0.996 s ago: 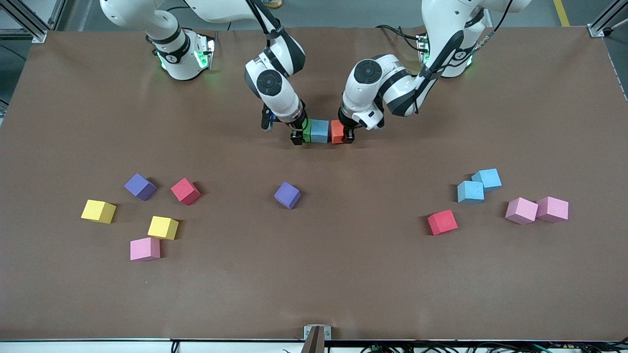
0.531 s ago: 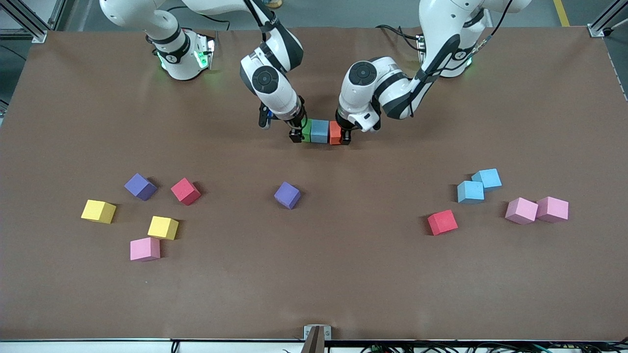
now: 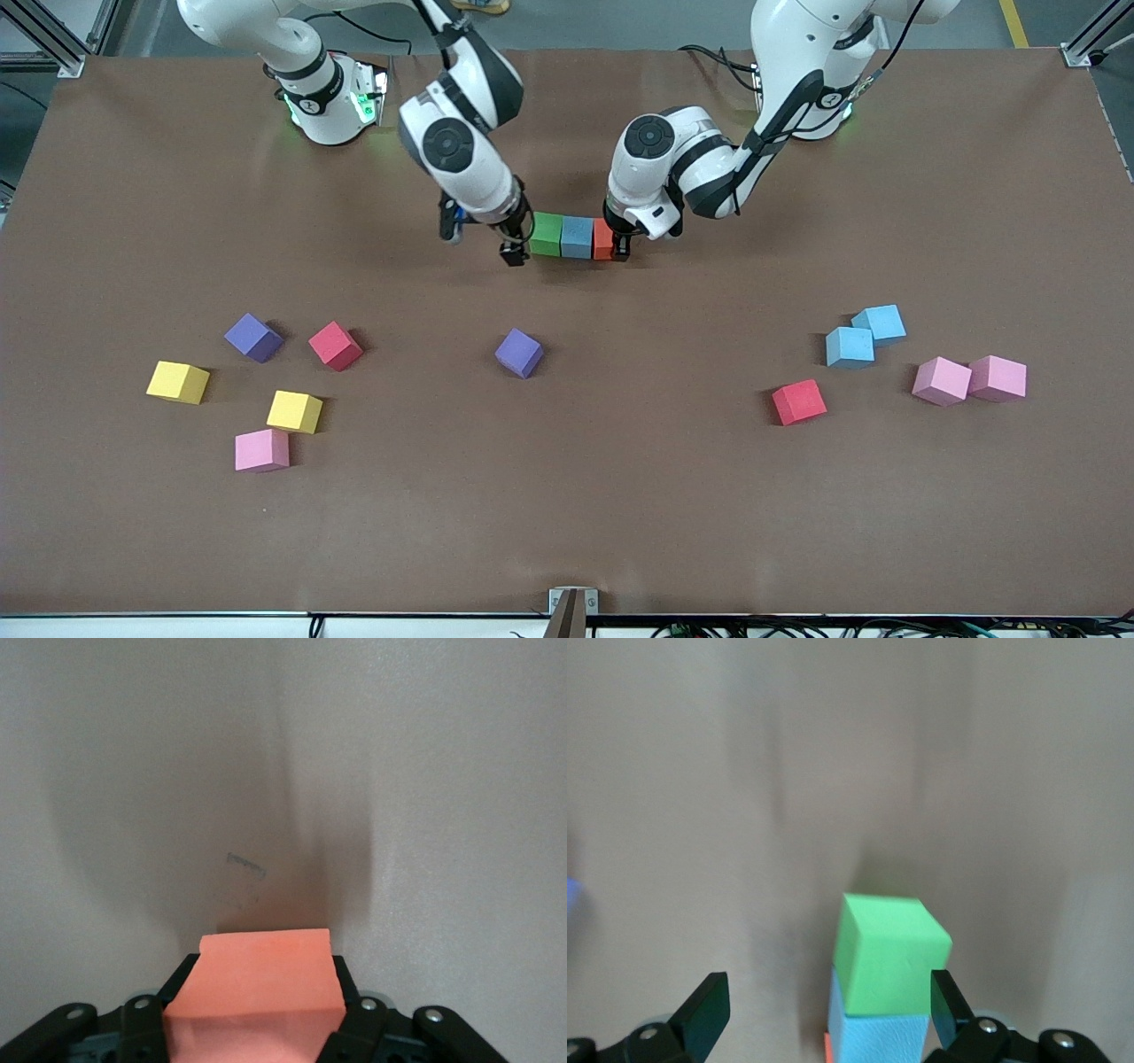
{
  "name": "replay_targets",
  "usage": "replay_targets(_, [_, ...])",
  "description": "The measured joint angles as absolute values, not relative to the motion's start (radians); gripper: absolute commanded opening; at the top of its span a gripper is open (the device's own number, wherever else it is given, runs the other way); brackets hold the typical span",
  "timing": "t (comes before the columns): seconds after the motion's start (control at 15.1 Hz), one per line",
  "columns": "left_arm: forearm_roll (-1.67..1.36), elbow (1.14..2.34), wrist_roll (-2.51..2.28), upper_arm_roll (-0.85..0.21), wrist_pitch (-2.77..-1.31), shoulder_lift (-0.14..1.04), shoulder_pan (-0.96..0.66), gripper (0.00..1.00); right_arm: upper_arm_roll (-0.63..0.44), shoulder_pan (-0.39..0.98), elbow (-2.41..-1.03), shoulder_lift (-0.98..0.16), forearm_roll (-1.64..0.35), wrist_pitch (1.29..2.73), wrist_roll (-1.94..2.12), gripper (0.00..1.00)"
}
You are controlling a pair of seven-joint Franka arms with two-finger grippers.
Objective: Arrange 11 blocks into digit 3
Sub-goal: 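Reach the right gripper to the red cube and grasp it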
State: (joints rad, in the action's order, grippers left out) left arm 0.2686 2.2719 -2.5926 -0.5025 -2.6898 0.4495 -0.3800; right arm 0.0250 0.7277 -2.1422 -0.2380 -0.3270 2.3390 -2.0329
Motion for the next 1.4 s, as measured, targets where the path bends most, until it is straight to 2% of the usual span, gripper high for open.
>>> replay_targets(0.27, [0.269,2.271,-2.592,-0.503,-2.689,0.45,-0.395,0.29,0.02,0.527,-2.083,-0.207,-0.205,2.147,-1.578,1.0])
replay_targets(0.47, [0.277,2.271,-2.592,-0.502,-2.686,0.452,-0.397,0.3,0.019,0.408,-2.077,-0.207,-0.152,2.128,-1.207,1.0])
replay_targets(0.53, [0.28,2.271,-2.592,-0.502,-2.685,0.453,-0.397,0.33,0.018,0.372,-2.077,-0.208,-0.148,2.129,-1.108,1.0])
replay_targets(0.73, [0.285,2.271,-2.592,-0.502,-2.684,0.454,-0.397,0.64,0.018,0.281,-2.077,-0.21,-0.099,2.161,-0.945,1.0])
replay_targets(0.86, [0.285,2.269,-2.592,-0.502,-2.684,0.454,-0.397,1.0,0.018,0.234,-2.078,-0.218,-0.077,2.214,-0.902,1.0])
replay_targets(1.13, [0.286,2.245,-2.592,-0.501,-2.678,0.466,-0.397,1.0,0.019,0.171,-2.084,-0.269,-0.068,2.323,-0.873,1.0])
replay_targets(1.4, [0.289,2.195,-2.592,-0.502,-2.583,0.47,-0.398,1.0,0.019,0.136,-2.098,-0.335,-0.064,2.43,-0.793,1.0])
